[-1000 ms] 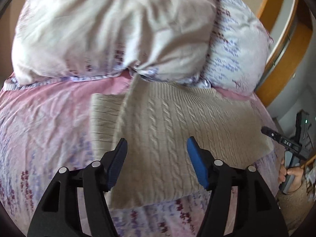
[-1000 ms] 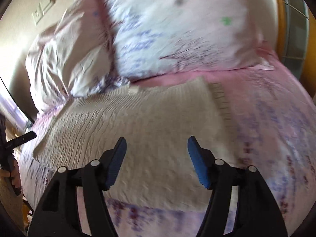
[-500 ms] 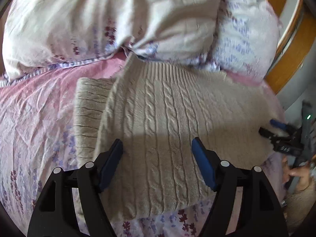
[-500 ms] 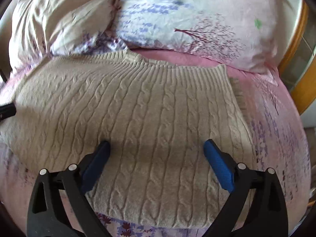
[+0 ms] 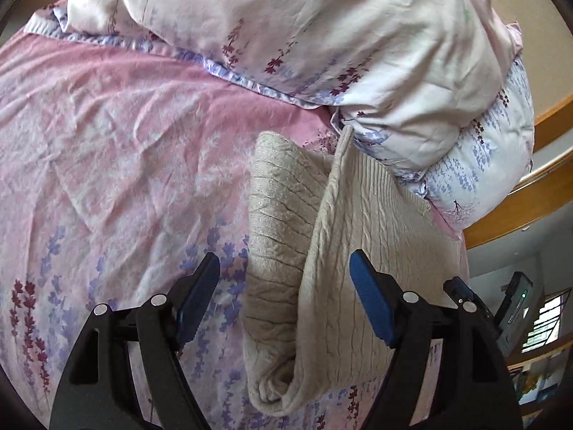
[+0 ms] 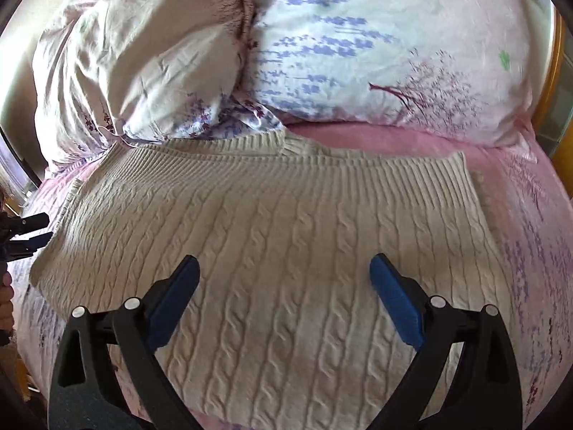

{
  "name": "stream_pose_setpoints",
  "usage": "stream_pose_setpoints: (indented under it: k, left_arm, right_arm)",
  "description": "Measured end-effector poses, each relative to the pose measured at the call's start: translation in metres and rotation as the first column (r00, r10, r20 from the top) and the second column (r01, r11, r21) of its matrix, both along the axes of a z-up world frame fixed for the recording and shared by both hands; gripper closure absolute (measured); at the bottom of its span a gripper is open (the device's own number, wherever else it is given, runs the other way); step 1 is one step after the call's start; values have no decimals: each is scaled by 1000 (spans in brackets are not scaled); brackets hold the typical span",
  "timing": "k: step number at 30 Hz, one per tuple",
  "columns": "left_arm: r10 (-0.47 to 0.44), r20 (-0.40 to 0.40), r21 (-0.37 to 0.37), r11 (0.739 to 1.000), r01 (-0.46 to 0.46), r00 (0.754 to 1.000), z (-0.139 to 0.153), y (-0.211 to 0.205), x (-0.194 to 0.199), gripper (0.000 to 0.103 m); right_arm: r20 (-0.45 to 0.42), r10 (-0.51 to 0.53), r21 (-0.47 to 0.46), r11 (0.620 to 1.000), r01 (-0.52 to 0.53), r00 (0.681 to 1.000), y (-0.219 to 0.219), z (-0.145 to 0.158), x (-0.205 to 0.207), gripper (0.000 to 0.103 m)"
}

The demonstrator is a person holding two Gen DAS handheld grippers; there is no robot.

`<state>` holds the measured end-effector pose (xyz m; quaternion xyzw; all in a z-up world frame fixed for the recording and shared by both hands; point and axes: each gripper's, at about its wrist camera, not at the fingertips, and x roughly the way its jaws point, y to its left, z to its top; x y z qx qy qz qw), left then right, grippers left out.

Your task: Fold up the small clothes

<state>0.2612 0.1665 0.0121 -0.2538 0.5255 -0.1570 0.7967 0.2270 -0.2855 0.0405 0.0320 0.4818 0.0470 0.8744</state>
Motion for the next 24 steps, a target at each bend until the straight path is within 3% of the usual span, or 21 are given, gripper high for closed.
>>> stream_pose_setpoints:
  k: [7, 12, 17, 21, 24]
  left_arm:
    - [-9, 5, -59, 998, 9, 1000, -4, -11, 7, 32]
    - [0, 11, -79, 997, 1, 1000, -7, -20, 4, 43]
    - [24, -26, -171, 985, -28, 999, -14, -22, 7, 56]
    - [48, -46, -212, 976, -57, 998, -17, -22, 9, 62]
    - [67, -69, -238, 968, -81, 995, -23, -22, 9, 72]
  right_arm:
    - [18, 31, -172, 985, -27, 999, 24, -9, 5, 6]
    - [5, 20, -138, 990, -19, 1000, 18, -10, 9, 3]
    - [3, 16, -118, 993, -16, 1000, 17, -9, 10, 2]
    - [7, 19, -119, 993, -18, 1000, 17, -9, 9, 2]
    - [12, 23, -122, 992, -21, 1000, 18, -10, 10, 2]
